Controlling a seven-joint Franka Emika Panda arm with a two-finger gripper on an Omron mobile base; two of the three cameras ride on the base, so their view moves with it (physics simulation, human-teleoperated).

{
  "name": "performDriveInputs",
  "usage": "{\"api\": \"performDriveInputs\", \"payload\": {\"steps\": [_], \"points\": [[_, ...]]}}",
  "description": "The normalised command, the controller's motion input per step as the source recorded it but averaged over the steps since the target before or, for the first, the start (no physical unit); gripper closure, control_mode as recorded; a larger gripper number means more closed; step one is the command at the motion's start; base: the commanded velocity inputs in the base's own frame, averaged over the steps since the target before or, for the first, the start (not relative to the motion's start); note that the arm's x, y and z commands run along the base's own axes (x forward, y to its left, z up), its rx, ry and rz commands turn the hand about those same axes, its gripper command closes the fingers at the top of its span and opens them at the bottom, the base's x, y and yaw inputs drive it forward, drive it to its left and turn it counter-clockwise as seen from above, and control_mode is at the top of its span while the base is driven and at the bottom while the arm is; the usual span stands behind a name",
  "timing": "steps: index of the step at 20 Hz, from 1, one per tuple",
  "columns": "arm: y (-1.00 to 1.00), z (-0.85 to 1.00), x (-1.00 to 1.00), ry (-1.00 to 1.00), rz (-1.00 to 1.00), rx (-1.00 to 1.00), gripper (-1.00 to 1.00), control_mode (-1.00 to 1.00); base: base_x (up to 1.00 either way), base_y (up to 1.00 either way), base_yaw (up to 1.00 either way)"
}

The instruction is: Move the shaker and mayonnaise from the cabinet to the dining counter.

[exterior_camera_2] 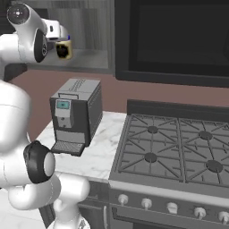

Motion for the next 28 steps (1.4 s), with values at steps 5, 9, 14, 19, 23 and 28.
{"api": "performDriveInputs", "payload": {"steps": [5,9,14,19,23,28], "points": [[0.0,0.03,0.31,0.0,0.0,0.18,-1.0,-1.0,0.0,0.0,0.0],[0.0,0.0,0.23,0.04,0.0,0.18,-1.0,-1.0,0.0,0.0,0.0],[0.02,0.0,0.22,0.04,0.0,0.05,-1.0,-1.0,0.0,0.0,0.0],[0.0,0.0,0.23,0.05,0.0,0.0,-1.0,-1.0,0.0,0.0,0.0],[0.02,-0.02,0.23,0.02,0.0,0.0,-1.0,-1.0,0.0,0.0,0.0],[0.06,-0.03,0.24,0.03,0.0,-0.01,-1.0,-1.0,0.0,0.0,0.0]]}}
